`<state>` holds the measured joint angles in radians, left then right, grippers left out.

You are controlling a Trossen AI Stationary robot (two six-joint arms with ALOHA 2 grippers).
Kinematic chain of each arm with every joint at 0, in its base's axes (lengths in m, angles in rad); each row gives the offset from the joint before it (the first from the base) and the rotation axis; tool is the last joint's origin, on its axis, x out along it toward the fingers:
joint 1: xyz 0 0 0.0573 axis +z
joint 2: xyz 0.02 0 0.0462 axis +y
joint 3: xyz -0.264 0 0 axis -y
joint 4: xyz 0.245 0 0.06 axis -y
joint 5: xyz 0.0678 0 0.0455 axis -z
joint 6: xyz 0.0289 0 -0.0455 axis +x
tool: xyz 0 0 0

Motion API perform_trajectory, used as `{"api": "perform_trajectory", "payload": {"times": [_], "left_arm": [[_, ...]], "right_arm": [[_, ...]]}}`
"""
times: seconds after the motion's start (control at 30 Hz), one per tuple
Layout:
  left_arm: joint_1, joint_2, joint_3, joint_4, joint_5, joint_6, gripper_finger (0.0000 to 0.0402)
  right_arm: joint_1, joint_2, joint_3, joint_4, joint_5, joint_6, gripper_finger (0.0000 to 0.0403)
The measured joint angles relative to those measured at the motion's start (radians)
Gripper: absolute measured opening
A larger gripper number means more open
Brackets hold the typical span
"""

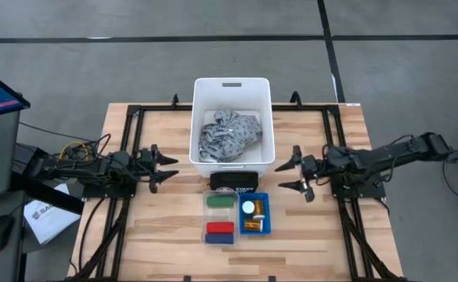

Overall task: Pick & place medical supplies in basket/bin
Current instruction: Return to Home Position

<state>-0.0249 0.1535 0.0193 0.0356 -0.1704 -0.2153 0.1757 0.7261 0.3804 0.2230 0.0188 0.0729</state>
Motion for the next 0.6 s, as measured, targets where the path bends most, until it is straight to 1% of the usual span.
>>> {"api": "perform_trajectory", "payload": {"times": [0.23,0.43,0.6], "left_arm": [[0.0,0.0,0.0,0.011,0.001,0.0,0.0204],[0.0,0.0,0.0,0.011,0.001,0.0,0.0204],[0.0,0.0,0.001,0.01,0.0,0.0,0.0204]], "right_arm": [[-0.002,-0.211,-0.203,-0.001,0.076,-0.05,0.024],[-0.002,-0.373,-0.282,-0.001,0.083,-0.05,0.024],[-0.018,-0.495,-0.35,-0.045,0.087,-0.038,0.024]]}}
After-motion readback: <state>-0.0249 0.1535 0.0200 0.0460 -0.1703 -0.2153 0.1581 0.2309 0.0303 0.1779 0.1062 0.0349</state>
